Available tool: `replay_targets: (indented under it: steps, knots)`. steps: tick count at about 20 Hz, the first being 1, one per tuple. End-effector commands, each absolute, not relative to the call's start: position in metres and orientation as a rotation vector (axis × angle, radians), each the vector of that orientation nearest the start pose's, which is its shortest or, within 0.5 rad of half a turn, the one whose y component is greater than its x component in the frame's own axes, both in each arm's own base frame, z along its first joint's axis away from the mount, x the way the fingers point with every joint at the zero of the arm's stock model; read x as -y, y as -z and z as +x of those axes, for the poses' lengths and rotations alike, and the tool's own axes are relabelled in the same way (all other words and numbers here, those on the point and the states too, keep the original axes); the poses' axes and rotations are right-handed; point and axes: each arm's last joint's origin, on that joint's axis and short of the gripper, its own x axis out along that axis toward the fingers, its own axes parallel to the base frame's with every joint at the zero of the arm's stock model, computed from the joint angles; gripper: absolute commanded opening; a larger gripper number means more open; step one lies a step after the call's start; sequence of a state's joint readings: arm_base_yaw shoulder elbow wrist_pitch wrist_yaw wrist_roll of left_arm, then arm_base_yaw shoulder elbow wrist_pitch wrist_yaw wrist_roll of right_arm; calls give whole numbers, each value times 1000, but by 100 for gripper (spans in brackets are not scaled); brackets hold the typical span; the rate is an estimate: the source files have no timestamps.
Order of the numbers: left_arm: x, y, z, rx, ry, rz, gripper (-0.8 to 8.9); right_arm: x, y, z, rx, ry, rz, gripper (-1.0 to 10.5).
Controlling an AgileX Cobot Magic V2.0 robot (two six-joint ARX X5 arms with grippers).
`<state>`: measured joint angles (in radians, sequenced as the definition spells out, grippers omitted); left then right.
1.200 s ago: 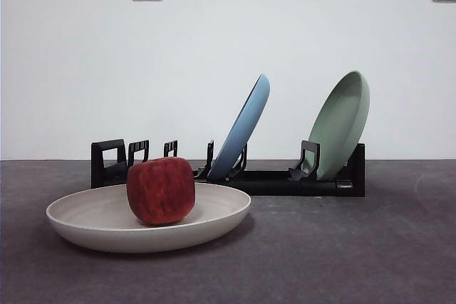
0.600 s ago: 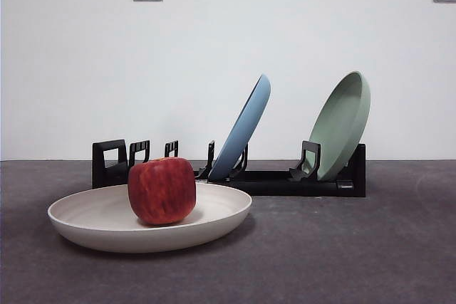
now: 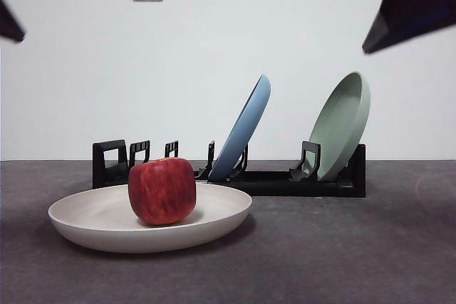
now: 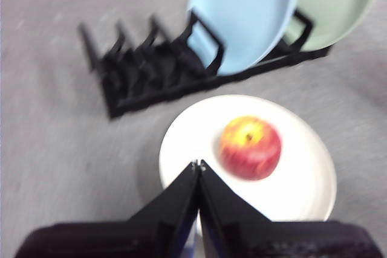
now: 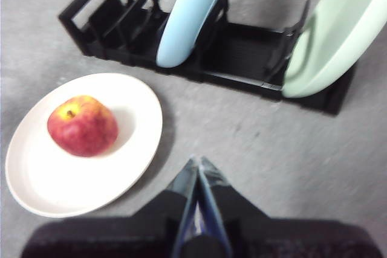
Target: Take the yellow plate from the plate rack,put the plate on the table,take the apple from the table,put the apple in the plate
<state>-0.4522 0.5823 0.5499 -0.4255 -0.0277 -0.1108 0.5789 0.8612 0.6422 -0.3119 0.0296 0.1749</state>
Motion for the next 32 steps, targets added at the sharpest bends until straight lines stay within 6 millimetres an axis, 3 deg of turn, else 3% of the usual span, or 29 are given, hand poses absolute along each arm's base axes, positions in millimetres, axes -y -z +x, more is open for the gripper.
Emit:
replay_targets:
  steps: [1,4,17,20,25,28,32]
  knots:
    - [53,-247,114,-441,352,-53,-13,-100,-238,147,-553,-499,42,-12]
    - [52,-245,111,-410,357,-64,-13,-101,-226,144,-582,-508,28,-12]
    - [52,-242,111,-442,358,-55,-12,-101,-226,145,-589,-503,45,1]
    - [45,-247,104,-366,355,25,-12,-101,-225,145,-590,-502,45,1]
    - [21,-259,93,-187,202,120,-3,-101,-225,145,-590,-502,45,1]
    - [10,-245,91,-114,124,115,-3,-101,-225,145,-590,-502,45,2]
    - [0,-205,93,-75,59,106,-3,-101,-225,145,-590,-502,45,1]
